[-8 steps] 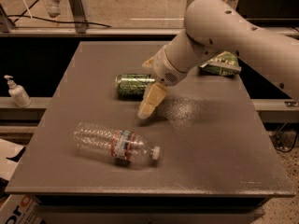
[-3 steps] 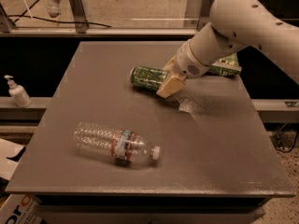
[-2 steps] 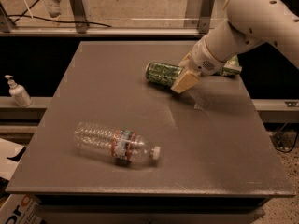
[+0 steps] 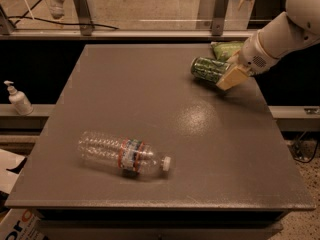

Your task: Move green can near green jalapeno chip bag

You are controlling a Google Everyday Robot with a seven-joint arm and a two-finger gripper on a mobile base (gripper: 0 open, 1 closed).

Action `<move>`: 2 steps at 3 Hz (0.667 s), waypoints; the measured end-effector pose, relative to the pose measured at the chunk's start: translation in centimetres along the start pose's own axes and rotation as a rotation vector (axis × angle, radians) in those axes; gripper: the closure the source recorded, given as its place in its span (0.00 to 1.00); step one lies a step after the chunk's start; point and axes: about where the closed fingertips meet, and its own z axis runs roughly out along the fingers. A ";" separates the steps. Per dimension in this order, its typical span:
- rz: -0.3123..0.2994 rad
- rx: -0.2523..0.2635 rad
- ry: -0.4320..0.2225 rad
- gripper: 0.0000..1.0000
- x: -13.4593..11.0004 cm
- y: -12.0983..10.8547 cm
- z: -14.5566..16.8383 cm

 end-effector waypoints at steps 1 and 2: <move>0.049 0.044 0.007 1.00 2.7 -2.1 -2.3; 0.068 0.055 0.001 1.00 4.0 -2.4 -3.5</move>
Offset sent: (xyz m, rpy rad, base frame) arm -0.0087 -0.0802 0.0208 0.0191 -0.0243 -0.1152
